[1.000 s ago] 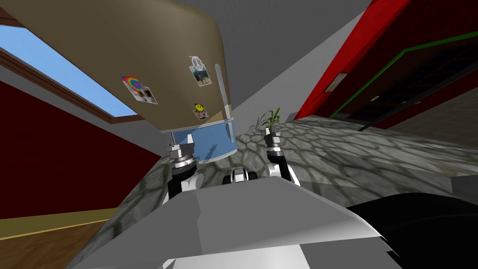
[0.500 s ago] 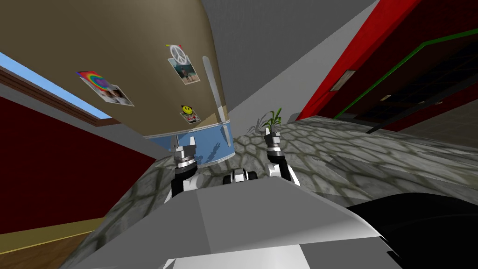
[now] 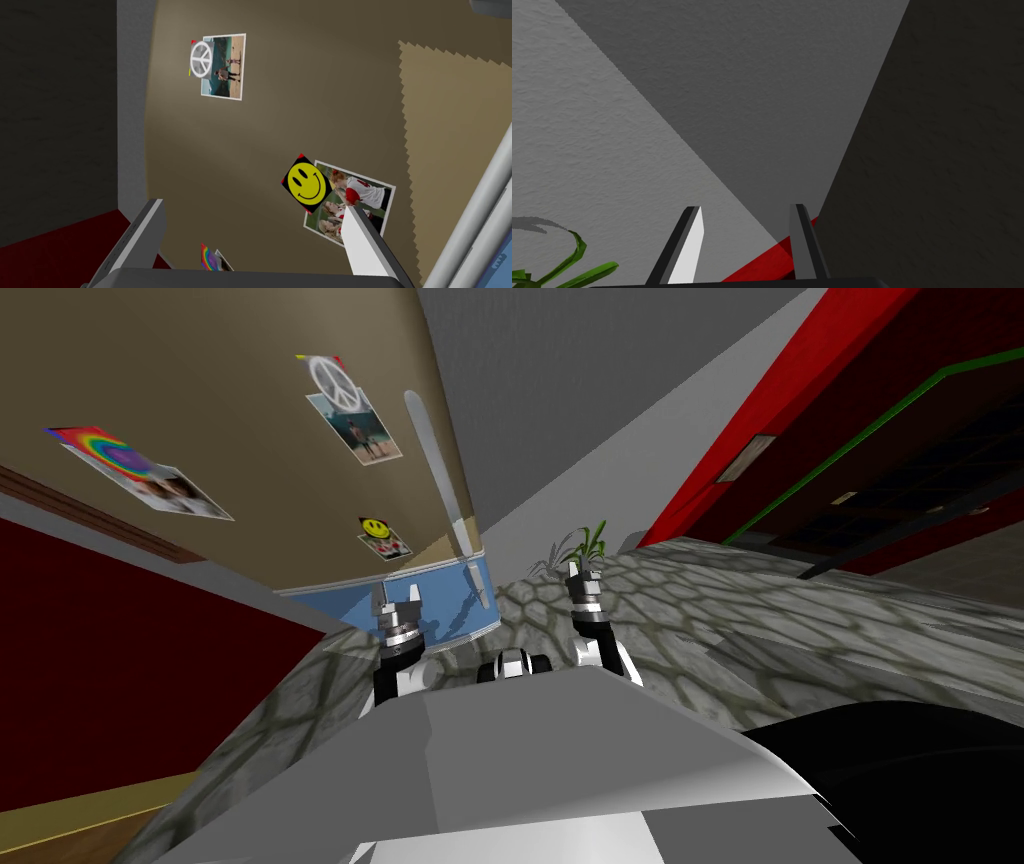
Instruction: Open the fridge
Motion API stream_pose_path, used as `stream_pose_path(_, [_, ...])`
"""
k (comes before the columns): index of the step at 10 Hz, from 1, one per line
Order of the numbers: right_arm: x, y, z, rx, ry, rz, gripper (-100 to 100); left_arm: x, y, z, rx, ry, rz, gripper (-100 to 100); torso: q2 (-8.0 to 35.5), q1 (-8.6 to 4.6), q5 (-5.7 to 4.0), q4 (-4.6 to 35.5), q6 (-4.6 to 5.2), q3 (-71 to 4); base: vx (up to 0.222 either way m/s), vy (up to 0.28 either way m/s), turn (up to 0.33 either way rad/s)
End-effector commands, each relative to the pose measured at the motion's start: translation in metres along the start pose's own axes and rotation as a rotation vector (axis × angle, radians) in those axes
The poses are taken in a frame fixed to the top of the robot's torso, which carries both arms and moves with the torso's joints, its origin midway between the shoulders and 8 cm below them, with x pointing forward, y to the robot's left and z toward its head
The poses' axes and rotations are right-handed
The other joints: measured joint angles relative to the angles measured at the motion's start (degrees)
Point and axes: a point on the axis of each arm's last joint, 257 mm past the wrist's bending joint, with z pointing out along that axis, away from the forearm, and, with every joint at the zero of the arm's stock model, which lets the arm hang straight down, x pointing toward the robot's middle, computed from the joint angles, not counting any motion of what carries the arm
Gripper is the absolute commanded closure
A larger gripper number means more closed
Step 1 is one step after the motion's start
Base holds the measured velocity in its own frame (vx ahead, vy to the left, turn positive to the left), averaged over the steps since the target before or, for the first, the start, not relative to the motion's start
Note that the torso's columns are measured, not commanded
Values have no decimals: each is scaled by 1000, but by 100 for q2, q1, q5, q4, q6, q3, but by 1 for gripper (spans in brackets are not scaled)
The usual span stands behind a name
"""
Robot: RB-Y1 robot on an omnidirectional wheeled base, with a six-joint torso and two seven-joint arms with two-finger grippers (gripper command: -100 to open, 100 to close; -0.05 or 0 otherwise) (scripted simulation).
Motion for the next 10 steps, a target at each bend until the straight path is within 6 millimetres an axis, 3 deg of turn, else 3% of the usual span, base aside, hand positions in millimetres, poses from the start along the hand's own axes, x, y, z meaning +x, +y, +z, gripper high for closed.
stream_pose_path(1, [0,0,0,0,0,0,0,-9,13,-6,-17,-19,-14,-100,-28,-10,-5,-8,0,-18,188,-112,20])
stream_pose_path(10, [0,0,0,0,0,0,0,-46,65,-32,-82,-135,-81,-100,-14,1,1,-4,0,-9,188,-143,25])
